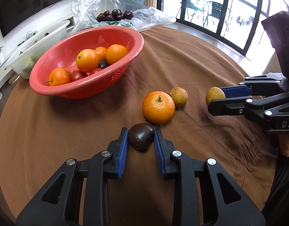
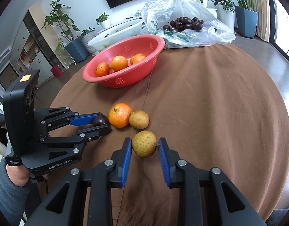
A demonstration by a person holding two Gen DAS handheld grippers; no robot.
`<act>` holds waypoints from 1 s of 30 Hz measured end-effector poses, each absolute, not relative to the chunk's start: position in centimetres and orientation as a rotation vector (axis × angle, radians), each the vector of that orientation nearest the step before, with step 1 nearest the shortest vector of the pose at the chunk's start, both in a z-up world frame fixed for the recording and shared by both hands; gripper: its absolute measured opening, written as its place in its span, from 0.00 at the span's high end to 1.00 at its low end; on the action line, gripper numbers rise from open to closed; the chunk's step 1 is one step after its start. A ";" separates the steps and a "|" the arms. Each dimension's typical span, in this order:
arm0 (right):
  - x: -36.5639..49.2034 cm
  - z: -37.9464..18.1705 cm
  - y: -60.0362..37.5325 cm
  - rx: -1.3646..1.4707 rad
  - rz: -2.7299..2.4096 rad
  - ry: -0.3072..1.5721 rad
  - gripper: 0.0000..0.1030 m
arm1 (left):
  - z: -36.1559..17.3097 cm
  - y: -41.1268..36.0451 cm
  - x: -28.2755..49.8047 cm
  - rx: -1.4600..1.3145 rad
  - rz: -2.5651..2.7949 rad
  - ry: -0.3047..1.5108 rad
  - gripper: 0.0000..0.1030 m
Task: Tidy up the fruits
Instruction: 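Grasp the small pear with the right tool while the left tool grasps the dark plum, then carry the plum and pear over the red bowl and lower them in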
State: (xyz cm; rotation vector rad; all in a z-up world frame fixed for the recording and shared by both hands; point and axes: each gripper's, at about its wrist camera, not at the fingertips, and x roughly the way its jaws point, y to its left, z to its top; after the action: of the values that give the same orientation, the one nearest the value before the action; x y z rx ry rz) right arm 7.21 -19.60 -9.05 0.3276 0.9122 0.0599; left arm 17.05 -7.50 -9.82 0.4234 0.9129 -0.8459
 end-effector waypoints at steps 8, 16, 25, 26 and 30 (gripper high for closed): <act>7.3 -8.7 -19.6 0.325 0.061 0.905 0.69 | -8.8 -5.7 16.3 0.312 -0.791 0.908 0.76; 7.4 -7.6 -20.0 0.323 0.053 0.884 0.69 | -5.9 -2.8 16.7 0.165 -0.733 0.861 0.76; 9.4 -4.0 -21.2 0.283 0.038 0.815 0.69 | -1.5 -1.2 19.7 0.079 -0.655 0.775 0.76; 9.8 -3.5 -21.2 0.273 0.039 0.806 0.69 | -1.1 -1.3 20.2 0.074 -0.646 0.766 0.76; 12.0 -1.8 -20.9 0.221 0.053 0.771 0.69 | -0.3 -1.9 22.0 0.067 -0.630 0.752 0.76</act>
State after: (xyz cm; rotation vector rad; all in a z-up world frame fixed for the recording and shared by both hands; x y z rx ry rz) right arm 12.04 -20.86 -1.77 0.2208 0.7705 0.0526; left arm 22.00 -1.90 -0.26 0.0668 0.7523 -0.6297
